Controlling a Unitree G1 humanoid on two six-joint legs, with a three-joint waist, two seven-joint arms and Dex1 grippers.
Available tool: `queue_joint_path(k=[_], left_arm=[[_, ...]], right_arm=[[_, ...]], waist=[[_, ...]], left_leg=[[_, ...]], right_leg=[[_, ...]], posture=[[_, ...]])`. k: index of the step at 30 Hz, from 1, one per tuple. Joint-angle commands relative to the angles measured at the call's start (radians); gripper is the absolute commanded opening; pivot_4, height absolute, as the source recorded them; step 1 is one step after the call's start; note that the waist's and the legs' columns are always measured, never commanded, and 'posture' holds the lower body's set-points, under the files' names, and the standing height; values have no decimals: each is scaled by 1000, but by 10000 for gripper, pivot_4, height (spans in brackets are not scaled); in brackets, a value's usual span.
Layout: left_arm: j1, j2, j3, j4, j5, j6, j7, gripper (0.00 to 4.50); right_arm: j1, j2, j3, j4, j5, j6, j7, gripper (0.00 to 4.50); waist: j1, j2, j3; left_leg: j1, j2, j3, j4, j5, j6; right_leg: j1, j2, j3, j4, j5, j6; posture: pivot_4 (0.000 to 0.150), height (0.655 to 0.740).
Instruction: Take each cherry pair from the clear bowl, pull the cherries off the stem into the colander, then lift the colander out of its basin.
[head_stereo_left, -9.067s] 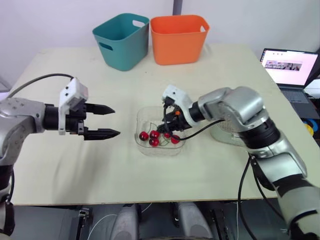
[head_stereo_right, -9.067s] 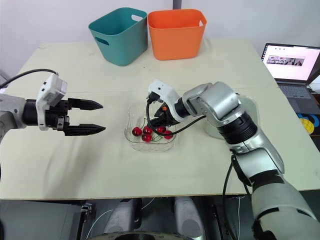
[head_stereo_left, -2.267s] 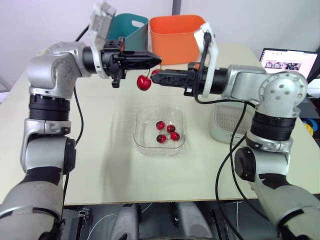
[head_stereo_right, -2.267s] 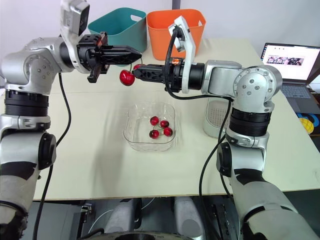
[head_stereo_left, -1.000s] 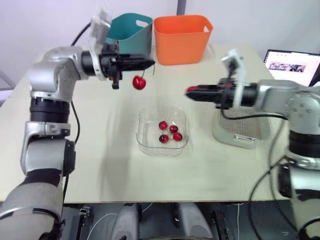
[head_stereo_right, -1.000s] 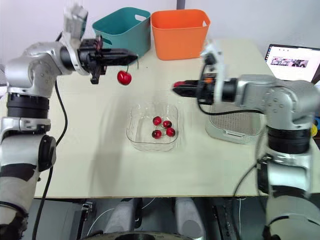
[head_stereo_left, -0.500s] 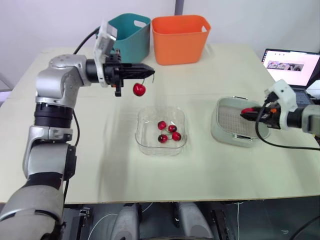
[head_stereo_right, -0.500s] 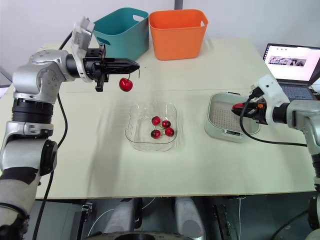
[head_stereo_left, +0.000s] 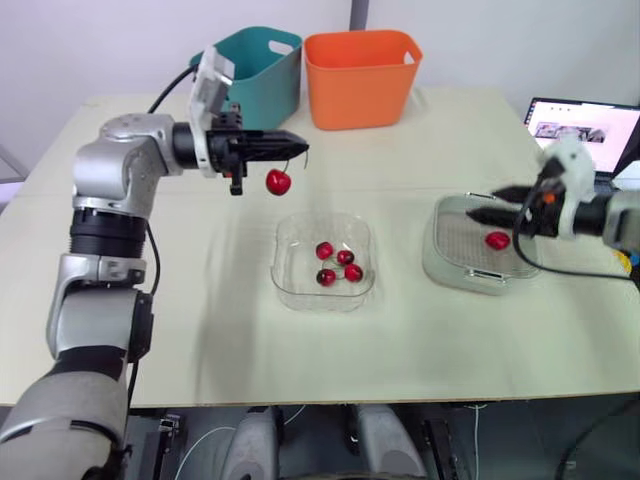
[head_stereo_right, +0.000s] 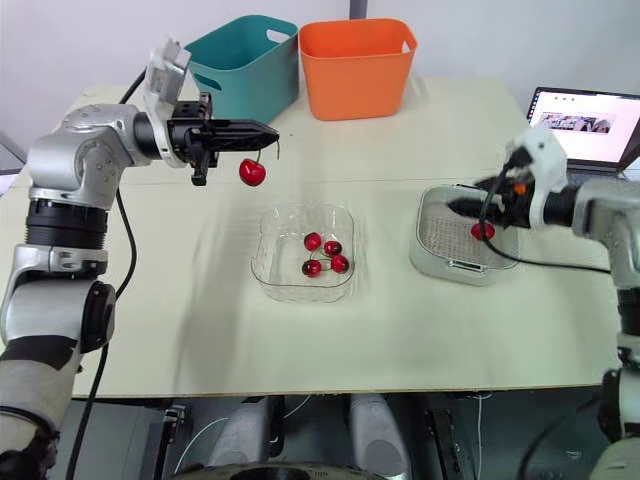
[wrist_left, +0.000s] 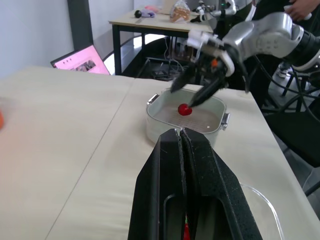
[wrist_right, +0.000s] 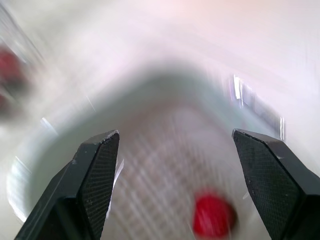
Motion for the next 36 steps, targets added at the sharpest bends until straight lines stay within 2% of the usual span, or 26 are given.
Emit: queue_joint_path(k=[1,5,10,15,25,36], left_arm=[[-59,21,37,-36,-42,33,-21,0],[-92,19,56,-46,-80,76,-19,0],[-103,4,69,-45,-94,90,6,0],[-93,-6,70,-73,-111,105,25,0],[-79,-19,68,-111,-136,118,45,0],[-71,-41,61,-110,-130,100,53,0]], right_arm=[[-128,63,-60,-66,127,117,-18,38862],[-218,185,-45,-101,212,224,-52,44561],[-276,385,-33,-101,288,291,-125,44561],[-307,517,-23,-110,309,302,-193,44561],[-348,660,-9,-94,340,300,-257,44561],[-357,728,2,-90,344,300,-293,44561]], waist=[[-1,0,0],[4,0,0],[8,0,0],[14,0,0],[11,0,0],[11,0,0]], left_leg=[[0,0,0,0,0,0],[0,0,-1,0,0,0],[0,0,-1,0,0,0],[0,0,-1,0,0,0],[0,0,-2,0,0,0],[0,0,-2,0,0,0]], right_leg=[[0,0,0,0,0,0],[0,0,-1,0,0,0],[0,0,-1,1,1,-1],[0,0,-1,3,1,0],[0,0,-1,4,1,0],[0,0,-1,5,1,0]], posture=[[1500,7400],[1500,7400],[1500,7400],[1500,7400],[1500,7400],[1500,7400]])
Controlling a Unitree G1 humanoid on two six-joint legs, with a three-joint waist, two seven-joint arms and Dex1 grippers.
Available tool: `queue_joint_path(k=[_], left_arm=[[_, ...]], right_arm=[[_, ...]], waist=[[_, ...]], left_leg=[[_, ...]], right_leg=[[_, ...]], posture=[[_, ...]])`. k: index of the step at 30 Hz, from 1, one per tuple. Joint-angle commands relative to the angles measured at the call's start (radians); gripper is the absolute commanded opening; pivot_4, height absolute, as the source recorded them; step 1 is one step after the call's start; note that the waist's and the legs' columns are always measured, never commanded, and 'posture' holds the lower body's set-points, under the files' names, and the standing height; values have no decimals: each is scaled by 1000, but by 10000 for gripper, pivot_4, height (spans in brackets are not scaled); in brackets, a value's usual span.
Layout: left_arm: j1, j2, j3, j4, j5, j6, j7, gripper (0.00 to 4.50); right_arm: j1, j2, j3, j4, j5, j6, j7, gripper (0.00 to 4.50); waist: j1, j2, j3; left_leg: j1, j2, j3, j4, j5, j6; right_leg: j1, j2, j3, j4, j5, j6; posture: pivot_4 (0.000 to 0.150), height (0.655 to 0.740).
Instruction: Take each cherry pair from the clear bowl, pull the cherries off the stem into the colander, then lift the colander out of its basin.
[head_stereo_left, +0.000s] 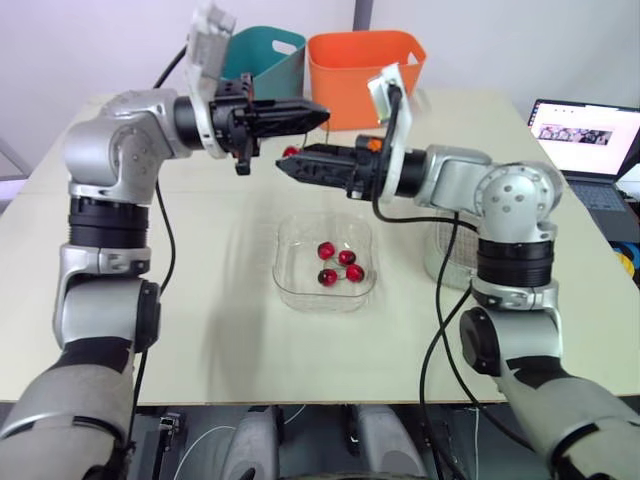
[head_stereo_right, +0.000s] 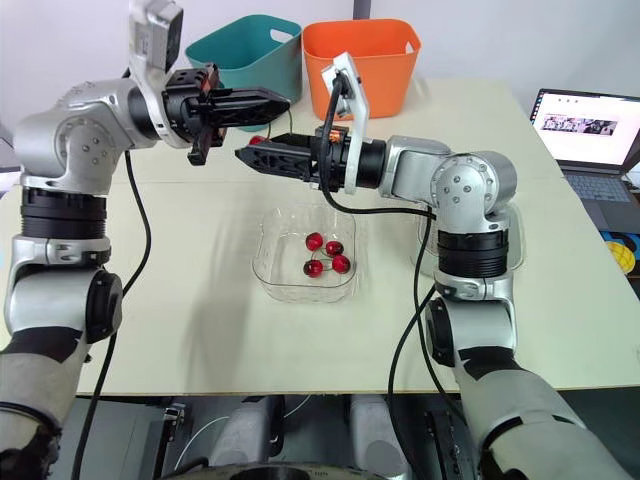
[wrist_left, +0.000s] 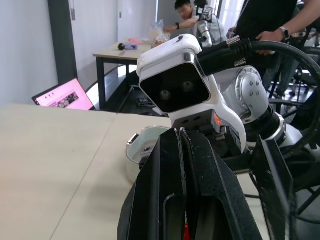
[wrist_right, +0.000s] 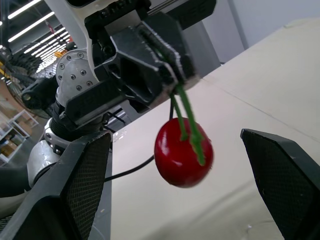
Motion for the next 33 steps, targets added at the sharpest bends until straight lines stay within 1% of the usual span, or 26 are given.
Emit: queue_joint_path(k=[1,5,7,8,16,17,23,30,33], left_arm=[[-17,1,19,-18,-9,-20,0,0],[-20,-4,20,-17,-10,-21,3,0],[-20,-5,20,-18,-10,-22,4,0],[-20,-6,20,-18,-10,-22,4,0],[-19,-4,21,-23,-12,-18,6,0],[-19,-3,21,-23,-12,-18,5,0],[-35,2,26,-7,-9,-26,3,0],[-58,5,33,18,-6,-40,6,0],[-62,8,35,27,-5,-43,7,0]], right_arm=[[-25,11,-6,-12,20,-11,-6,44561],[-11,16,7,-7,9,-18,-4,44561],[-7,17,7,-3,5,-21,-8,40519],[-7,16,7,-1,4,-23,-9,39201],[-3,10,12,0,-7,-29,-9,11912],[-2,6,14,-1,-9,-30,-7,10508],[26,-37,70,-24,-37,-48,36,10508],[110,-100,188,-77,-90,-53,71,10508],[144,-105,207,-99,-98,-53,71,10508]], waist=[[0,0,0],[0,0,0],[0,0,0],[0,0,0],[0,0,0],[0,0,0],[0,0,0],[0,0,0],[0,0,0]], left_leg=[[0,0,0,0,0,0],[0,0,0,0,0,0],[0,0,0,0,0,0],[0,0,0,0,0,0],[0,0,0,0,0,0],[0,0,0,0,0,0],[0,0,0,0,0,0],[0,0,0,0,0,0],[0,0,0,0,0,0]], right_leg=[[0,0,0,0,0,0],[0,0,0,0,0,0],[0,0,0,0,0,0],[0,0,0,0,0,0],[0,0,0,0,0,0],[0,0,0,0,0,0],[0,0,0,0,0,0],[0,0,0,0,0,0],[0,0,0,0,0,0]], posture=[[1500,7400],[1500,7400],[1500,7400],[1500,7400],[1500,7400],[1500,7400],[1500,7400],[1500,7400],[1500,7400]])
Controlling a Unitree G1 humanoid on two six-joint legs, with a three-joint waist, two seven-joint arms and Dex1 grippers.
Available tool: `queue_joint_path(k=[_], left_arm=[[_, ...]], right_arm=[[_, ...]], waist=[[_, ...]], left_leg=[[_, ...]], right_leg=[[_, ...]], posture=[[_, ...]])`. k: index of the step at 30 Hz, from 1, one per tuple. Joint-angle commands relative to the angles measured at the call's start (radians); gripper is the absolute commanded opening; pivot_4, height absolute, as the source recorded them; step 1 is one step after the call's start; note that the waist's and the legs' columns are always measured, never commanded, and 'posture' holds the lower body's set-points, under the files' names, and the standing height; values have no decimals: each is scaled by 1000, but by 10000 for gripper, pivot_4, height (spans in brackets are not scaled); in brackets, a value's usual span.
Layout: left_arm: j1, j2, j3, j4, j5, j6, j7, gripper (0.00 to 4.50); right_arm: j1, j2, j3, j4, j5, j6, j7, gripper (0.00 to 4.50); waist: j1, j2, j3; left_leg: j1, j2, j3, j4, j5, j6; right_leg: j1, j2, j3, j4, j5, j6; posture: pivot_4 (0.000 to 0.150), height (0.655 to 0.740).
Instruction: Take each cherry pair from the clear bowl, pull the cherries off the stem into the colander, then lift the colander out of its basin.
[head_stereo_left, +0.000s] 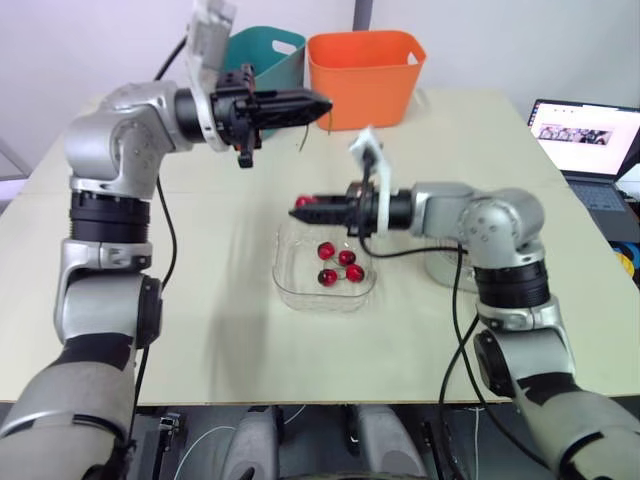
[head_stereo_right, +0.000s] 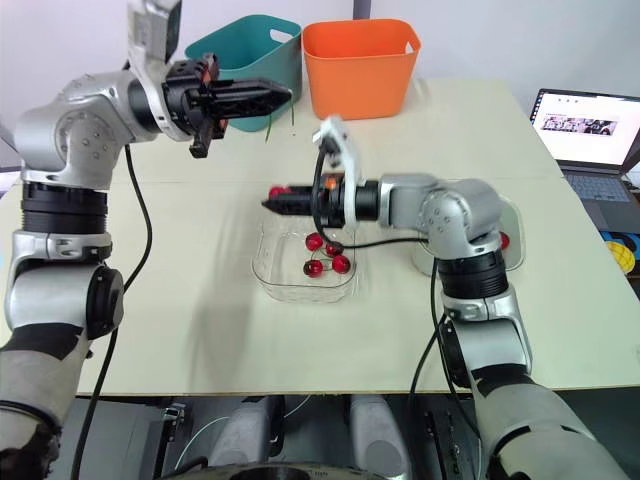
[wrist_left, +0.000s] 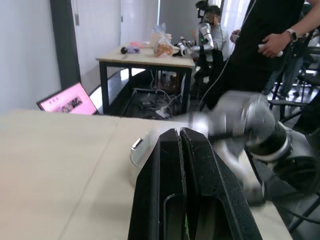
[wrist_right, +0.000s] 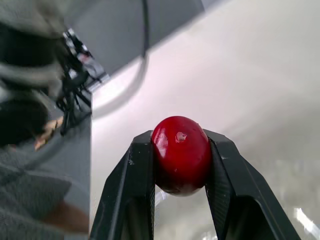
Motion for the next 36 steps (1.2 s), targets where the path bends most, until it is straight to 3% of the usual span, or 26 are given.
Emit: queue_joint_path(k=[1,8,11,18,25,35,36], left_arm=[[-22,12,29,-1,-8,-18,-2,0],[0,24,12,-3,15,-37,-6,0],[27,44,-30,0,81,-112,-21,0],[64,52,-30,8,98,-123,-28,0],[84,56,-45,29,125,-148,-47,0],[114,52,-73,30,170,-185,-65,0],[117,53,-79,38,186,-204,-63,0]], right_arm=[[0,-11,1,-65,2,-8,10,10508],[5,-53,-61,-103,24,1,5,10508],[15,-119,-118,-127,17,-16,5,10508],[89,-423,-246,-62,-70,-109,60,10508],[218,-669,-242,48,-213,-241,141,10508],[366,-690,-209,87,-330,-355,158,10508],[366,-685,-206,92,-338,-359,156,13884]], waist=[[0,0,0],[1,0,0],[3,0,0],[5,0,0],[-1,0,0],[1,0,0],[2,0,0]], left_leg=[[0,0,0,0,0,0],[0,0,0,0,0,0],[0,0,0,0,0,0],[-2,0,0,0,0,0],[-1,0,1,-1,0,0],[-1,0,2,0,0,0],[-1,0,2,0,0,0]], right_leg=[[0,0,0,0,0,0],[0,0,0,0,0,0],[0,0,0,-1,0,0],[0,-1,0,-4,0,0],[0,0,1,-5,-1,0],[1,0,1,-5,-1,1],[1,0,1,-5,-1,1]], posture=[[1500,7400],[1500,7400],[1500,7400],[1500,7400],[1500,7400],[1500,7400],[1500,7400]])
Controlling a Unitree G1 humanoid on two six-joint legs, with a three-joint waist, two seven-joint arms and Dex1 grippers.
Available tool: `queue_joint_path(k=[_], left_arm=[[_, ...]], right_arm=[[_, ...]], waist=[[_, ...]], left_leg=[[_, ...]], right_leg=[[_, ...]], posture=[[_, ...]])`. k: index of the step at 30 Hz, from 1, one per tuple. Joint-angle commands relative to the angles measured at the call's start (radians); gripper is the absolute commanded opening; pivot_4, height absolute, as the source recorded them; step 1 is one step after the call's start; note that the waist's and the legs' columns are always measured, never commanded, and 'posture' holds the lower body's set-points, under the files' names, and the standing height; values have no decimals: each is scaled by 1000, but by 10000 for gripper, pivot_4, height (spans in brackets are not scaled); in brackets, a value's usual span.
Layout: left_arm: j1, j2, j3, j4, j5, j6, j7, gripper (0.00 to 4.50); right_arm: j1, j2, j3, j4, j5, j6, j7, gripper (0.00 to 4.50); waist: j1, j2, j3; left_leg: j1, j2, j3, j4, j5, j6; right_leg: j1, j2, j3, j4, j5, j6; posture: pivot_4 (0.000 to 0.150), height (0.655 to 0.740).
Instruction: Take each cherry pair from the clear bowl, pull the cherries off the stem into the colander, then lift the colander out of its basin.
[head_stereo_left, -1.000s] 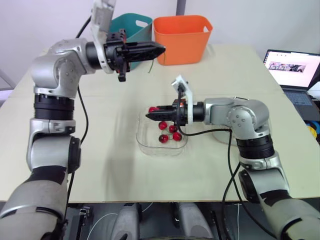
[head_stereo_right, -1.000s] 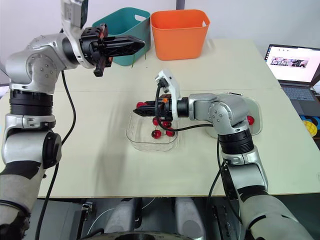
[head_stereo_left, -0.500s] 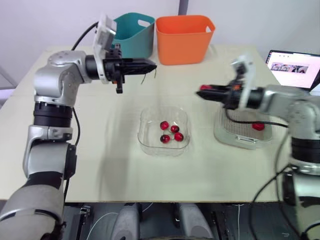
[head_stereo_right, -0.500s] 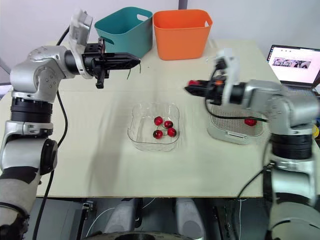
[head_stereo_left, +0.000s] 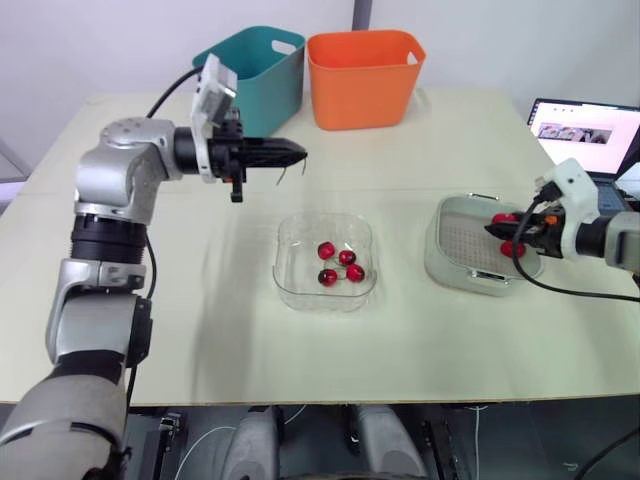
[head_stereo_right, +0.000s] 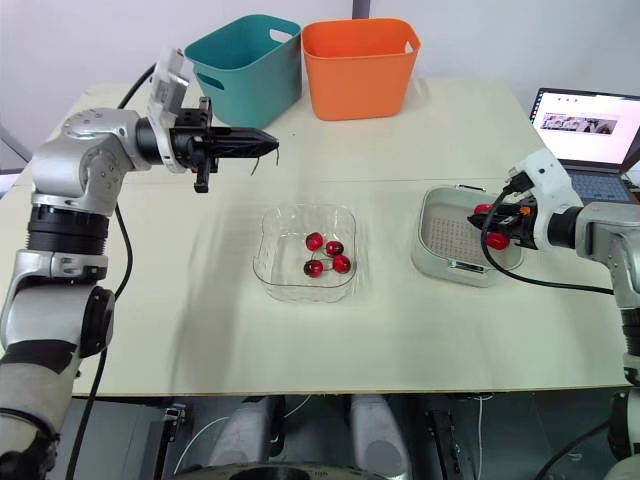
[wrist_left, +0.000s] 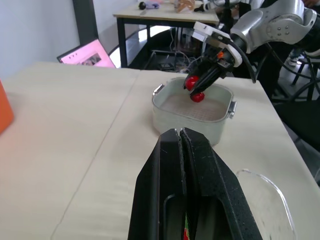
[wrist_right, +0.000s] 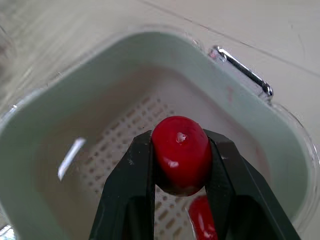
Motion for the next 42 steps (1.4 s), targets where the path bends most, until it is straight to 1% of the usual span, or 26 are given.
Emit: queue_joint_path(k=[1,3,5,6,7,8,11,14,15,18,22,25,29,33,35,38,41,42], left_arm=[[-10,10,-7,2,29,-52,-2,0],[-12,14,-6,12,33,-56,-5,0],[-14,19,-3,18,34,-58,-10,0],[-14,21,-2,19,35,-58,-12,0],[-14,23,-1,20,35,-58,-14,0],[-14,25,0,21,36,-58,-13,0],[-22,32,11,43,46,-74,3,0],[-27,42,21,65,52,-83,17,0],[-19,57,27,75,56,-84,23,0],[29,111,58,98,54,-61,45,0],[96,167,97,118,33,24,60,0],[178,205,126,128,40,35,94,0],[262,224,152,120,33,57,132,0],[316,236,153,152,42,120,171,0],[340,242,154,195,51,143,187,0],[375,253,149,239,71,117,194,0],[367,257,168,259,67,114,199,6999],[366,263,168,253,63,118,189,10061]], right_arm=[[-13,2,-9,1,-23,-29,3,17691],[-19,4,-14,10,-25,-29,6,23308],[-27,0,-19,14,-22,-25,17,31014],[-29,-3,-21,14,-21,-24,23,34055],[-31,-6,-21,14,-20,-25,30,38317],[-35,-6,-25,15,-20,-24,31,41453],[-71,4,-42,32,-21,-36,18,41453],[-112,27,-65,21,7,-25,14,41453],[-145,53,-76,-25,56,14,20,41453],[-231,145,-72,-196,195,120,23,41453],[-277,233,-19,-327,252,186,-15,41453],[-313,308,39,-402,292,232,-50,41453],[-332,373,101,-467,313,280,-97,41453],[-287,321,243,-533,198,150,-42,41453],[-283,332,246,-522,207,150,-41,41453],[-283,342,240,-523,228,159,-30,41453],[-277,338,237,-528,226,162,-31,41684],[-275,336,236,-528,226,164,-32,41684]], waist=[[1,0,0],[1,0,0],[1,0,0],[1,0,0],[1,0,0],[1,0,0],[1,0,0],[0,0,0],[0,0,0],[-21,0,0],[-22,0,0],[-21,0,0],[-10,0,0],[4,0,0],[4,0,0],[2,0,0],[2,0,0],[2,0,0]], left_leg=[[0,0,0,0,0,0],[0,0,0,0,0,0],[0,0,0,0,0,0],[0,0,0,0,0,0],[0,0,0,0,0,0],[0,0,0,0,0,0],[0,0,0,0,0,0],[0,0,0,0,0,0],[0,0,0,0,0,0],[1,0,0,-1,0,0],[2,1,-2,-1,0,0],[1,1,-2,0,0,0],[1,1,-2,0,0,0],[0,0,-2,0,0,0],[0,0,-2,1,0,0],[0,0,-1,1,0,0],[0,1,-2,0,0,0],[0,1,-2,0,0,0]], right_leg=[[0,0,0,0,0,0],[0,0,0,0,0,0],[0,0,0,0,0,0],[0,0,0,0,0,0],[0,0,0,0,0,0],[0,0,0,0,0,0],[0,0,0,0,0,0],[0,0,0,0,0,0],[0,0,0,0,0,0],[0,0,0,1,1,0],[0,1,-1,5,0,0],[0,0,-1,5,0,0],[0,0,-1,5,1,-1],[0,-1,-2,4,0,-1],[0,-1,-2,3,0,-1],[0,-1,-1,3,0,-2],[-1,0,-2,4,0,-2],[-1,0,-2,4,0,-2]], posture=[[1500,7400],[1500,7400],[1500,7400],[1500,7400],[1500,7400],[1500,7400],[1500,7400],[1500,7400],[1500,7400],[1500,7400],[1500,7400],[1500,7400],[1500,7400],[1500,7400],[1500,7400],[1500,7400],[1500,7400],[1500,7400]])
